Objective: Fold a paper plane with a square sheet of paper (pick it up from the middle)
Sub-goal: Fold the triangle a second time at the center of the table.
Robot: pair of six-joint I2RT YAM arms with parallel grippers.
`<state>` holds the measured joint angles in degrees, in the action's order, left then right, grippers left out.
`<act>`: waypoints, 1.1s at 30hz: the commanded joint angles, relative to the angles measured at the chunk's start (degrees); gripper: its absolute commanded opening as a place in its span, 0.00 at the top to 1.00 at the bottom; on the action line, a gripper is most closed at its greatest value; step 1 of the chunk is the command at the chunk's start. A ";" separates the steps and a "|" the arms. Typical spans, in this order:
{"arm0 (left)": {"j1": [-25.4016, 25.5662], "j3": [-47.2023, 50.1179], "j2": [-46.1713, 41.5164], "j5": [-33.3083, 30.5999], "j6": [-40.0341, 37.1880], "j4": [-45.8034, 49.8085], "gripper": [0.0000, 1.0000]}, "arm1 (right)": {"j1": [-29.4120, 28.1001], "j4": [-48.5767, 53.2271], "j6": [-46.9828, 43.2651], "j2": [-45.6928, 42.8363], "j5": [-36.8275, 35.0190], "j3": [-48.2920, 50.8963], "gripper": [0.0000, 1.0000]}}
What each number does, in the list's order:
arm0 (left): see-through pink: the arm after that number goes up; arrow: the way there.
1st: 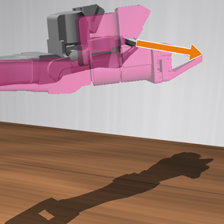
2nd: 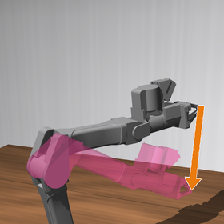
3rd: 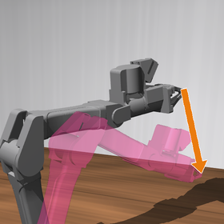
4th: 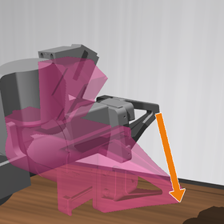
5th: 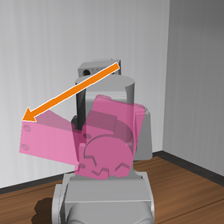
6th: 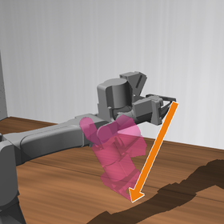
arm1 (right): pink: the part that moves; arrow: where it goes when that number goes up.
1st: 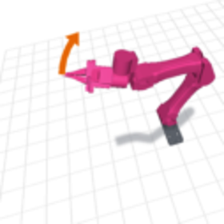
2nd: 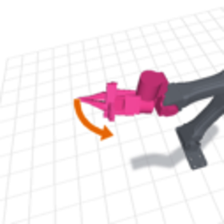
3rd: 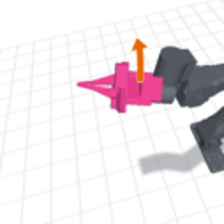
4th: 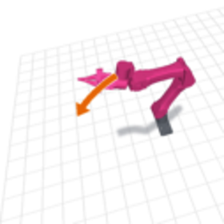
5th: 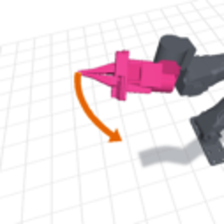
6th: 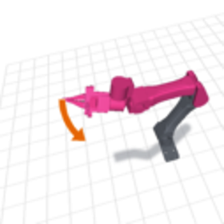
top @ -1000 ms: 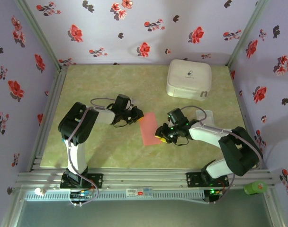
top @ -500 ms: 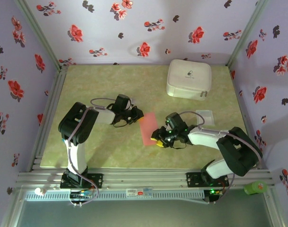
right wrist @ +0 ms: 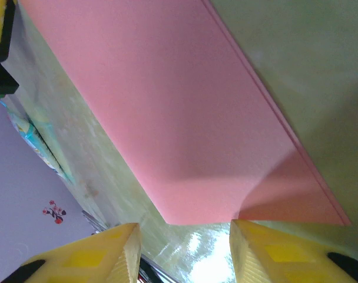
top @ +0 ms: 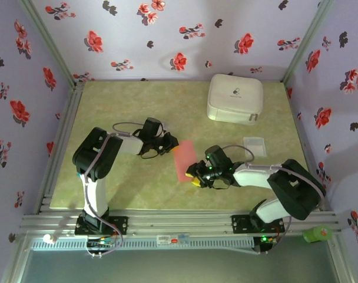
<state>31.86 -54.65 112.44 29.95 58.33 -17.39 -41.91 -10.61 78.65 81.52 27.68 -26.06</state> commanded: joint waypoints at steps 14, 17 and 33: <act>-0.04 0.82 0.98 0.89 -0.12 3.95 0.86 | -0.71 -1.44 1.52 1.69 -1.88 -0.12 0.55; -0.04 0.86 0.94 0.89 -0.24 4.03 0.86 | -0.76 -0.82 1.21 1.89 -2.35 -0.98 0.55; -0.04 1.12 0.99 0.85 0.26 3.32 0.86 | -1.22 -0.74 0.63 1.14 0.08 -0.19 0.55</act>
<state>31.86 -54.63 112.44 30.11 58.35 -17.37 -42.65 -9.47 79.33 80.75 26.74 -26.06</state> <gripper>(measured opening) 0.137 0.450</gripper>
